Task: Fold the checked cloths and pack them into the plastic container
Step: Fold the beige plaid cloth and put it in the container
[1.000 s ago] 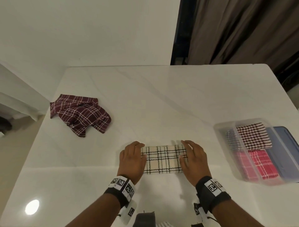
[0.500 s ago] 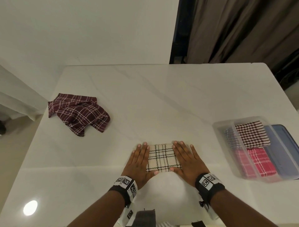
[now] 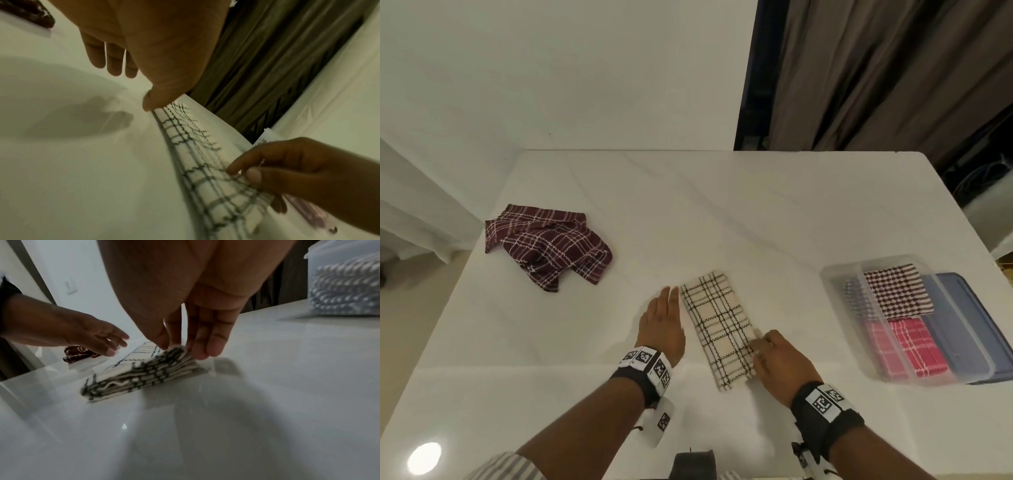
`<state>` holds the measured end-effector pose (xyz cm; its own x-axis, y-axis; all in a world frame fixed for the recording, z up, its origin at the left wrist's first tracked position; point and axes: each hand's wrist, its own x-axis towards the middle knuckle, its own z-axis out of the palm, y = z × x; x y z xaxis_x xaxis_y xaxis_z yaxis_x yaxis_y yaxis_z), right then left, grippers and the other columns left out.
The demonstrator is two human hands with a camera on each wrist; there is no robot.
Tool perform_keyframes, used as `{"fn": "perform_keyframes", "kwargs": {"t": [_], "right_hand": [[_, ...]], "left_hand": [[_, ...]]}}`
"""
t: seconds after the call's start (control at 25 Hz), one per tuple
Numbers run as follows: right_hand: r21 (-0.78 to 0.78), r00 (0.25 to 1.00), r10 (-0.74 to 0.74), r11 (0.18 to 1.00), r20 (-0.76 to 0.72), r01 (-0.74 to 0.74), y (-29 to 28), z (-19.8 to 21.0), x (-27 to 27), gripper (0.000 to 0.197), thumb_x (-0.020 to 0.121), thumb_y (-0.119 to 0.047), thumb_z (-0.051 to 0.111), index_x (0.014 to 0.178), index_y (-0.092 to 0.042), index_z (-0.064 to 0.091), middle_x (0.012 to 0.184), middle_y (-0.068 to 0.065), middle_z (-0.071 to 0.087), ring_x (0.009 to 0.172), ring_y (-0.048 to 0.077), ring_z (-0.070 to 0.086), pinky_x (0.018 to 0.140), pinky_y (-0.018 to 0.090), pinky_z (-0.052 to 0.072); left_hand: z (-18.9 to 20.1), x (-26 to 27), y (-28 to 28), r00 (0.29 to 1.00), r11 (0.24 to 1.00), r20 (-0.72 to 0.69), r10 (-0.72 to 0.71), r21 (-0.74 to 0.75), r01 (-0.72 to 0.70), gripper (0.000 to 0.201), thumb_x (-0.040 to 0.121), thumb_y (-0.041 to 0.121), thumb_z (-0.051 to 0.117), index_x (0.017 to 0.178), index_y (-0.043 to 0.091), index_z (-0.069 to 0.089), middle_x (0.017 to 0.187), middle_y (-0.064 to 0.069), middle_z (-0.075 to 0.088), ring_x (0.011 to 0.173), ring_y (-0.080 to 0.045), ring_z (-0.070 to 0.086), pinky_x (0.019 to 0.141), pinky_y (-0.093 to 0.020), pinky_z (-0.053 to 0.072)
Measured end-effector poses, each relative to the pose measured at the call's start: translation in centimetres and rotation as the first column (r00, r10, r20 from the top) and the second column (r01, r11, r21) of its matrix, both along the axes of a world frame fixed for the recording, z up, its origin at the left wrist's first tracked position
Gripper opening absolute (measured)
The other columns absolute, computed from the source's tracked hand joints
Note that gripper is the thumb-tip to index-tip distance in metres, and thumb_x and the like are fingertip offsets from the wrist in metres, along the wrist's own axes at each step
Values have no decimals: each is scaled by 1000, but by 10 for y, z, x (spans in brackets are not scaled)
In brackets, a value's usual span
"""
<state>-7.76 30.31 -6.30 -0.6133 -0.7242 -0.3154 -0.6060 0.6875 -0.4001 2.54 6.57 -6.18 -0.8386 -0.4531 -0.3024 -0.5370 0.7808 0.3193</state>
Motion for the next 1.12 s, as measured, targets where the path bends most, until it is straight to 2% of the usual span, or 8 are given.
{"fn": "perform_keyframes", "kwargs": {"t": [0.16,0.36,0.52,0.6,0.8,0.88,1.0,1.12], "right_hand": [[-72,984,-42,996,173,55,5,-7,20,31,99,-34,45,125,-25,59,104,-6,55,90,9,56,84,18,47],[-147,951,-90,979,295,138,11,-5,28,47,86,-45,66,129,-32,53,117,-11,49,98,3,53,92,19,48],[-224,958,-22,970,285,89,23,-8,26,116,55,-67,80,149,-41,18,148,-19,14,126,-1,33,103,20,41],[-348,975,-47,929,218,123,21,-10,27,107,63,-49,85,149,-39,21,149,-17,20,130,-5,32,105,15,36],[-512,963,-131,825,236,238,1,-3,24,53,74,-12,81,110,-48,65,120,-24,62,112,-2,57,100,30,49],[-496,960,-139,833,242,246,-4,1,21,51,75,-10,80,102,-52,66,112,-25,65,108,1,59,98,28,49],[-478,966,-124,850,226,221,-8,7,17,53,77,-9,77,102,-54,63,110,-27,64,107,4,58,96,21,45],[-431,964,-117,877,238,213,-10,7,16,41,80,-14,75,105,-45,66,102,-30,61,100,7,59,91,22,46]], "left_hand": [[-6,4,28,973,914,8,230,342,-218,67,93,37,55,147,10,26,120,-11,64,114,-25,60,98,-36,47],[1,4,65,894,698,185,408,568,-436,52,85,43,68,122,12,48,112,-6,66,99,-24,65,79,-26,48],[14,6,64,746,189,315,587,842,-505,33,83,22,75,109,7,61,98,-13,73,87,-28,72,79,-45,61],[29,8,66,719,3,376,584,885,-465,23,86,10,73,106,2,64,99,-18,74,93,-33,72,80,-41,60],[31,18,61,644,-45,383,662,878,-476,23,102,20,50,111,2,62,86,-16,71,64,-23,65,52,-29,52],[20,29,56,630,71,287,722,875,-479,22,101,6,42,117,14,54,86,-17,65,55,-21,59,46,-27,47],[1,46,50,901,834,-247,357,519,-188,58,84,12,67,130,38,43,137,-5,46,108,-14,53,85,-34,55],[7,44,50,946,990,-303,-119,41,138,45,84,34,64,127,41,54,134,17,52,117,-9,45,90,-31,37]]}}
